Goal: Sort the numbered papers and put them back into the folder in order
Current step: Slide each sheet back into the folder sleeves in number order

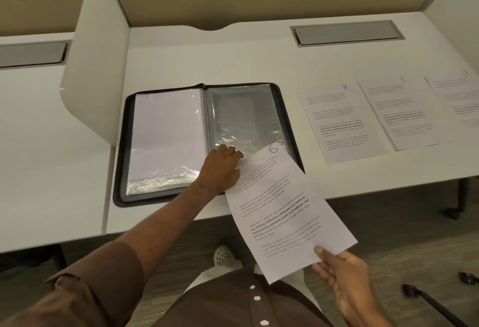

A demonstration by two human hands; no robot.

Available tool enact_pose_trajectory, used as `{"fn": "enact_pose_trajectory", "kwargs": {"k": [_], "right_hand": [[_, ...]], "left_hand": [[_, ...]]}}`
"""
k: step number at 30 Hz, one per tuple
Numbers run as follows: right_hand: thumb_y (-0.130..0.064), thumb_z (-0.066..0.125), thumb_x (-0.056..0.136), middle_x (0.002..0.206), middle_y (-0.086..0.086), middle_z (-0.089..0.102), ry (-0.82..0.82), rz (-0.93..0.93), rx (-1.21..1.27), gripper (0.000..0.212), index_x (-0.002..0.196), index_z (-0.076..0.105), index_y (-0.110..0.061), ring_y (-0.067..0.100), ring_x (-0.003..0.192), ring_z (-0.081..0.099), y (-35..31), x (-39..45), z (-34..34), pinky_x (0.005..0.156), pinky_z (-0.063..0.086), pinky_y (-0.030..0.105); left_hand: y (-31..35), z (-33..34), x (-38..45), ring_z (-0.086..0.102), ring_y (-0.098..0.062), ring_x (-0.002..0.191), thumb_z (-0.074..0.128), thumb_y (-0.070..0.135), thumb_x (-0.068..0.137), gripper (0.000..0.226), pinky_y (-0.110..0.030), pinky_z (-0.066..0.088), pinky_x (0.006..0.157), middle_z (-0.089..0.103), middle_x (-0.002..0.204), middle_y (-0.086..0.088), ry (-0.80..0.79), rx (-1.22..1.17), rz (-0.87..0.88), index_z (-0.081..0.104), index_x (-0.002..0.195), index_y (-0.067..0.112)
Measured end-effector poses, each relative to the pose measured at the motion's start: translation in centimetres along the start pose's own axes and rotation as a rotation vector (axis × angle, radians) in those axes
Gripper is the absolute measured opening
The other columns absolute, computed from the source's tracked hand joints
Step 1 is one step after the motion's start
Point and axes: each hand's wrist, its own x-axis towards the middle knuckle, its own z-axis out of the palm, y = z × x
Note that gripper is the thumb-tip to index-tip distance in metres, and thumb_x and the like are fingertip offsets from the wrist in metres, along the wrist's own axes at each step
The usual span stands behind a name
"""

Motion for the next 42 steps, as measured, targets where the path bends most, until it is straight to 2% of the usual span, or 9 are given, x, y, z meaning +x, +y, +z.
{"fn": "enact_pose_trajectory", "kwargs": {"k": [6, 9, 13, 15, 19, 23, 32, 37, 42], "right_hand": [[0.007, 0.067, 0.088, 0.088, 0.013, 0.078, 0.002, -0.037, 0.037, 0.017, 0.102, 0.069, -0.003, 0.024, 0.076, 0.077, 1.0, 0.0, 0.9, 0.058, 0.062, 0.026], [0.005, 0.068, 0.088, 0.085, 0.013, 0.078, 0.019, -0.03, 0.052, 0.016, 0.102, 0.068, -0.003, 0.023, 0.072, 0.077, 1.2, 0.0, 0.5, 0.056, 0.062, 0.027], [0.004, 0.068, 0.088, 0.085, 0.013, 0.078, 0.032, -0.028, 0.061, 0.018, 0.105, 0.068, -0.002, 0.025, 0.074, 0.077, 1.5, 0.3, -0.1, 0.056, 0.062, 0.028], [0.003, 0.07, 0.087, 0.089, 0.014, 0.078, 0.03, -0.027, 0.06, 0.022, 0.108, 0.068, -0.002, 0.026, 0.078, 0.077, 1.8, 0.6, -0.1, 0.058, 0.062, 0.028], [0.003, 0.07, 0.087, 0.096, 0.014, 0.078, -0.011, -0.025, 0.079, 0.025, 0.112, 0.069, -0.001, 0.027, 0.083, 0.077, 2.3, 0.8, 0.5, 0.058, 0.061, 0.026], [0.003, 0.068, 0.088, 0.1, 0.014, 0.078, -0.05, -0.052, 0.112, 0.026, 0.114, 0.069, -0.001, 0.029, 0.09, 0.076, 2.4, 1.1, 2.0, 0.063, 0.062, 0.026], [0.002, 0.068, 0.091, 0.1, 0.011, 0.077, -0.074, -0.104, 0.088, 0.029, 0.12, 0.067, -0.001, 0.025, 0.09, 0.076, 1.0, 3.6, 6.4, 0.064, 0.062, 0.028], [0.002, 0.07, 0.088, 0.103, 0.014, 0.077, -0.061, -0.099, 0.078, 0.03, 0.118, 0.067, -0.001, 0.029, 0.092, 0.075, 0.7, 3.9, 4.2, 0.065, 0.061, 0.032], [0.001, 0.074, 0.082, 0.112, 0.017, 0.073, -0.215, 0.019, -0.019, 0.049, 0.127, 0.058, -0.011, 0.037, 0.098, 0.073, 2.0, 4.1, 3.8, 0.06, 0.062, 0.039]], "left_hand": [[1.5, 0.1, 0.1, 0.062, -0.027, 0.079, 0.068, 0.009, 0.086, 0.016, -0.04, 0.057, 0.063, 0.072, 0.09, -0.008, 0.114, -0.011, -0.035, 0.072, 0.101, 0.008], [1.0, -0.4, -0.6, 0.065, -0.027, 0.082, 0.075, 0.017, 0.082, 0.025, -0.038, 0.057, 0.066, 0.072, 0.096, -0.008, 0.168, -0.018, -0.045, 0.071, 0.106, 0.009], [0.4, -0.1, -1.7, 0.062, -0.027, 0.095, 0.076, 0.035, 0.08, 0.047, -0.039, 0.055, 0.071, 0.067, 0.109, -0.007, 0.053, -0.011, -0.137, 0.064, 0.12, 0.013], [0.3, 0.2, -1.9, 0.063, -0.027, 0.094, 0.074, 0.035, 0.082, 0.041, -0.039, 0.055, 0.07, 0.068, 0.107, -0.006, 0.032, -0.01, -0.138, 0.066, 0.116, 0.013], [1.0, 0.3, -1.2, 0.065, -0.028, 0.091, 0.07, 0.014, 0.086, 0.022, -0.04, 0.057, 0.066, 0.073, 0.101, -0.008, 0.061, -0.029, -0.134, 0.07, 0.109, 0.011], [1.7, 0.6, -0.7, 0.066, -0.029, 0.086, 0.072, 0.007, 0.082, 0.023, -0.041, 0.058, 0.059, 0.073, 0.095, -0.006, 0.097, -0.055, -0.116, 0.07, 0.105, 0.01], [1.8, 0.0, 0.0, 0.061, -0.02, 0.08, 0.07, 0.03, 0.088, 0.016, -0.035, 0.056, 0.058, 0.07, 0.091, -0.001, 0.163, -0.091, -0.089, 0.066, 0.092, 0.015], [1.7, -0.4, 0.7, 0.064, -0.021, 0.08, 0.072, 0.026, 0.089, 0.014, -0.036, 0.058, 0.058, 0.071, 0.093, -0.003, 0.189, -0.083, -0.07, 0.067, 0.095, 0.014], [2.5, 0.1, 1.4, 0.062, -0.022, 0.074, 0.07, 0.02, 0.089, 0.009, -0.037, 0.055, 0.052, 0.067, 0.084, -0.004, 0.17, -0.06, -0.033, 0.066, 0.09, 0.012]]}}
